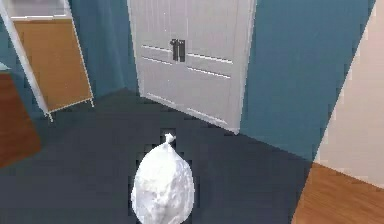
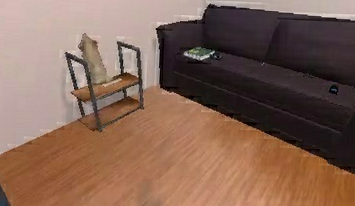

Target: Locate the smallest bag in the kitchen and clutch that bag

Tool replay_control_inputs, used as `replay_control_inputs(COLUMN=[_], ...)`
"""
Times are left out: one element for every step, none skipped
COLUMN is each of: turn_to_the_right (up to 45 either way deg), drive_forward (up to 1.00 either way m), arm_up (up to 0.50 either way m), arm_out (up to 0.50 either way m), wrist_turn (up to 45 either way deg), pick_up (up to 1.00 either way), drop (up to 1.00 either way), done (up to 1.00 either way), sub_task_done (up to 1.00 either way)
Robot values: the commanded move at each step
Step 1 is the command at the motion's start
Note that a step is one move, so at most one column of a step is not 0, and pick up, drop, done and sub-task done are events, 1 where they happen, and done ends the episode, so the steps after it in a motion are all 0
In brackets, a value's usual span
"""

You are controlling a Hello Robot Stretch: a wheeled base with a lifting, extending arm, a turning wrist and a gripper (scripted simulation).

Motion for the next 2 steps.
replay_control_inputs(turn_to_the_right=[-45.0,-15.0], drive_forward=[0.0,0.0], arm_up=[0.0,0.0], arm_out=[0.0,0.0], wrist_turn=[0.0,0.0], pick_up=[0.0,0.0], drop=[0.0,0.0], done=[0.0,0.0], sub_task_done=[0.0,0.0])
